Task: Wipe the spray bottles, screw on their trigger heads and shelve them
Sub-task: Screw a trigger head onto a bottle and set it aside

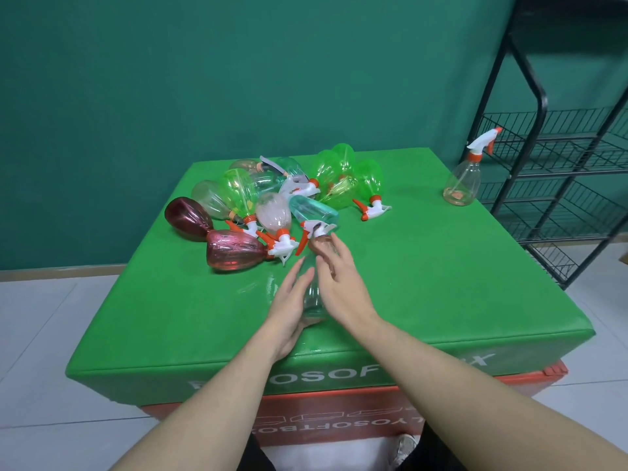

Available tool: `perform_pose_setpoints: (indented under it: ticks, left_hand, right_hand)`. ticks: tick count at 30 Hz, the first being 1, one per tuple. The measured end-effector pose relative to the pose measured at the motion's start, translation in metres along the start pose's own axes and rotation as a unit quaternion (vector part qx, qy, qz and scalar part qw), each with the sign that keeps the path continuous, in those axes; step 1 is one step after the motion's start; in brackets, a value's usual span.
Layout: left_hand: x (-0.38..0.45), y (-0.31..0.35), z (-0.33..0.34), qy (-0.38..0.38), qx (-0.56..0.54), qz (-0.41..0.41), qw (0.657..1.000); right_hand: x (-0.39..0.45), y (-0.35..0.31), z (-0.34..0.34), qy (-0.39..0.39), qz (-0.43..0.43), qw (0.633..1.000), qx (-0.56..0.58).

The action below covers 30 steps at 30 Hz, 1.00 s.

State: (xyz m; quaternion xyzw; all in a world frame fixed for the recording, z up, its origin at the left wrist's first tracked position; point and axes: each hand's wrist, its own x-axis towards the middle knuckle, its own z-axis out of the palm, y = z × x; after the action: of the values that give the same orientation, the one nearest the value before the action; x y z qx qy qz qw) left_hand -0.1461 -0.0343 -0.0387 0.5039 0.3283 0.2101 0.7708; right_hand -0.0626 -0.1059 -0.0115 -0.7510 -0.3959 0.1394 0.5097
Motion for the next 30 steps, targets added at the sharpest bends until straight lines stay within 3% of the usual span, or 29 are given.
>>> perform_pose_setpoints:
  ticks: [3,12,17,30]
  left_hand:
    - [0.002,-0.006,0.000,-0.003,0.024,0.015,1.000]
    - [0.016,-0.030,-0.007,0.034,0.055,0.065,0.996]
    - [0.015,-0.030,-0.004,0.061,0.034,0.093,0.993]
    - [0.012,-0.027,-0.006,0.060,-0.071,0.051,0.994]
  right_hand:
    - [-0.004,0.009,0.005,-0.017,-0.031,0.998,-0.046]
    - [0.004,0.010,0.004,-0.029,0.010,0.999,-0.012]
    - [0.000,0.023,0.008,-0.023,-0.056,0.997,-0.047]
    - [-0.049,0.056,0.004,-0.033,-0.235,0.966,-0.105]
